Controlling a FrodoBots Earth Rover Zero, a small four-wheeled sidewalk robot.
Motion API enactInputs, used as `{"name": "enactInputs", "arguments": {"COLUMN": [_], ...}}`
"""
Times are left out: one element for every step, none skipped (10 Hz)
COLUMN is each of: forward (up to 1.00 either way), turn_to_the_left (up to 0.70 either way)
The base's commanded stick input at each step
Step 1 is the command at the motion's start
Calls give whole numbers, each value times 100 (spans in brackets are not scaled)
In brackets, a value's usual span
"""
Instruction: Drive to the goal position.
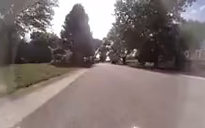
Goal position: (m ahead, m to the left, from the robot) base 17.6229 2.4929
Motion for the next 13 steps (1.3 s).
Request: {"name": "enactInputs", "arguments": {"forward": [100,100,100,100,100,100,100,100,100,100,100,100,100], "turn_to_the_left": [0,0,15,39,40,39,15,0,0,0,0,0,0]}}
